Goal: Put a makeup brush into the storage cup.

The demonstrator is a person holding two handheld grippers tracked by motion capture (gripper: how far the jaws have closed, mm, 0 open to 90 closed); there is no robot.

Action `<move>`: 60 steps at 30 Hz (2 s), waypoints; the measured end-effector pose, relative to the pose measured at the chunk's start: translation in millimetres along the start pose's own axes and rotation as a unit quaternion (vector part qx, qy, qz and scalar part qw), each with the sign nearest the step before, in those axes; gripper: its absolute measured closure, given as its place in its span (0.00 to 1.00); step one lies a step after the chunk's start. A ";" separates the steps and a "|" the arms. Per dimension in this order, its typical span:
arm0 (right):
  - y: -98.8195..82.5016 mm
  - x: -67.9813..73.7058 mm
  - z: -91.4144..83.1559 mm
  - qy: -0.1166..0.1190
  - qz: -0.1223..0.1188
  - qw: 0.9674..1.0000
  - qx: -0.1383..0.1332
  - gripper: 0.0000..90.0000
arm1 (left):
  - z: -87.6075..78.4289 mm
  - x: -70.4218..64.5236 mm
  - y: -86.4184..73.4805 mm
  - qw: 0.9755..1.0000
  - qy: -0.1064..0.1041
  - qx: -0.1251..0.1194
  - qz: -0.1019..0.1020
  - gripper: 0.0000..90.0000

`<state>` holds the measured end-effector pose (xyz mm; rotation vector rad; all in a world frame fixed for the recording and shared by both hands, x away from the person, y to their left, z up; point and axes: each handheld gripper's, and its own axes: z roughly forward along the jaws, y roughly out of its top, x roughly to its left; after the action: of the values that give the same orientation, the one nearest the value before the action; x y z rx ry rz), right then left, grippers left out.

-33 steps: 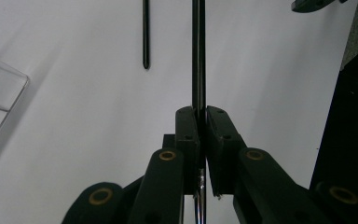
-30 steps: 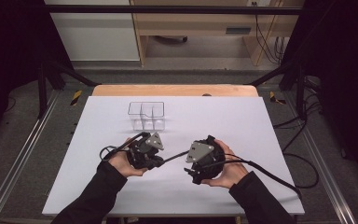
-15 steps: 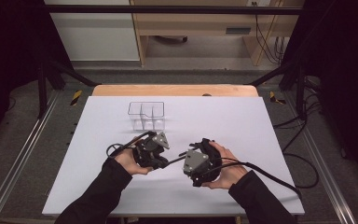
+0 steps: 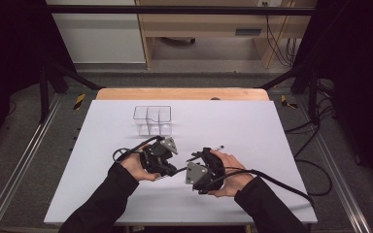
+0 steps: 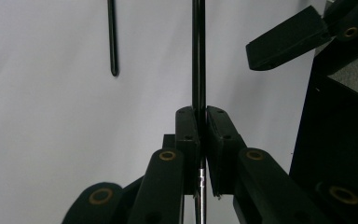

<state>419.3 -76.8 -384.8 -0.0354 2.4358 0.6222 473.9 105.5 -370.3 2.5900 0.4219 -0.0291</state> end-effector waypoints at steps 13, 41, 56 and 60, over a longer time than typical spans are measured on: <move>4.0 5.4 9.6 0.010 -0.048 0.999 0.010 0.44 | -0.5 -2.1 3.0 1.000 -0.009 0.001 0.001 0.92; 10.5 10.0 19.8 0.037 -0.092 0.995 0.012 0.82 | 6.4 -4.7 5.9 1.000 -0.021 0.016 0.009 0.92; 10.4 10.2 21.4 0.058 -0.095 0.994 0.011 0.91 | 6.0 -3.0 2.8 0.999 -0.030 0.009 0.006 0.92; 10.0 8.8 21.1 0.065 -0.090 0.994 0.006 0.93 | 4.2 -1.1 1.1 1.000 -0.031 0.001 0.002 0.91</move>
<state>422.4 -57.6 -400.3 -0.2946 2.5251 0.5386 473.4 102.3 -373.3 2.5841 0.3947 -0.1071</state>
